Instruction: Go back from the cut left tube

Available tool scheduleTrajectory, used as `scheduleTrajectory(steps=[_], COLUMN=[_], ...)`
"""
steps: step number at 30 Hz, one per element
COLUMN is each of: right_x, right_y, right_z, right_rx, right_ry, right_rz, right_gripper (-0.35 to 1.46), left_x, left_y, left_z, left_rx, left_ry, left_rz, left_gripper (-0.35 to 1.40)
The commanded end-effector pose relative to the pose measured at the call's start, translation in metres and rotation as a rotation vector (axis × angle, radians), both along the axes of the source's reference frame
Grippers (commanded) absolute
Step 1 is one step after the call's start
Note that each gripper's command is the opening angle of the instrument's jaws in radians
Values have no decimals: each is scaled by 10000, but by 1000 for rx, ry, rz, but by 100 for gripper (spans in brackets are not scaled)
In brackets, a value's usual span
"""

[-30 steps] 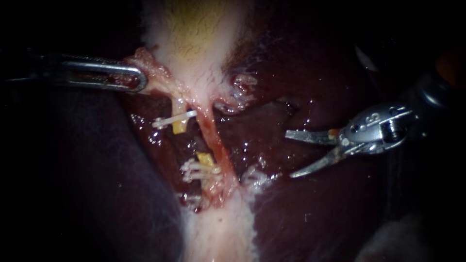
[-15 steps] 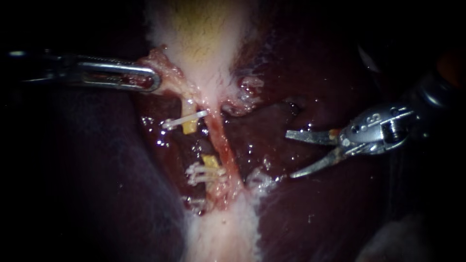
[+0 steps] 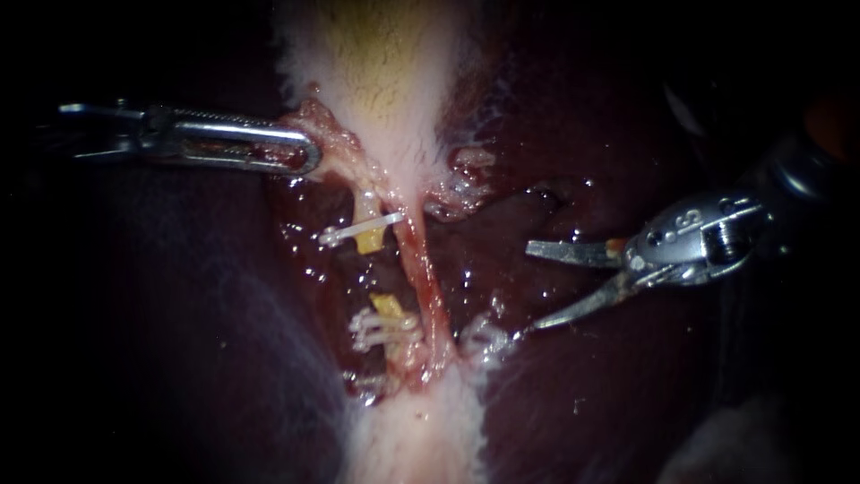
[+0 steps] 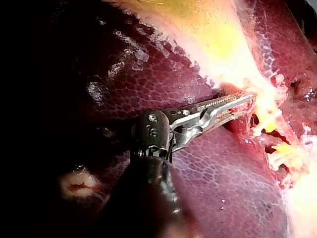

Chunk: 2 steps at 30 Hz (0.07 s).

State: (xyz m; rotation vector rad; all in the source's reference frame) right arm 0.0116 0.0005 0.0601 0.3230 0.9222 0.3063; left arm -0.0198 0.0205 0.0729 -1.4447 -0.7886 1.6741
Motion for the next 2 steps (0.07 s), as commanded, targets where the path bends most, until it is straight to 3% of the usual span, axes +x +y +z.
scheduleTrajectory(steps=[1, 2], right_x=[1, 2], right_y=[0, 0], right_z=[0, -1], right_rx=[0, 2], right_ry=[0, 1], right_rz=[0, -1], right_gripper=[145, 145], left_x=[1, 2], left_y=[0, 0], left_z=[0, -1], left_rx=[0, 0], left_ry=[0, 0], left_rz=[0, 1], left_gripper=[-35, -35])
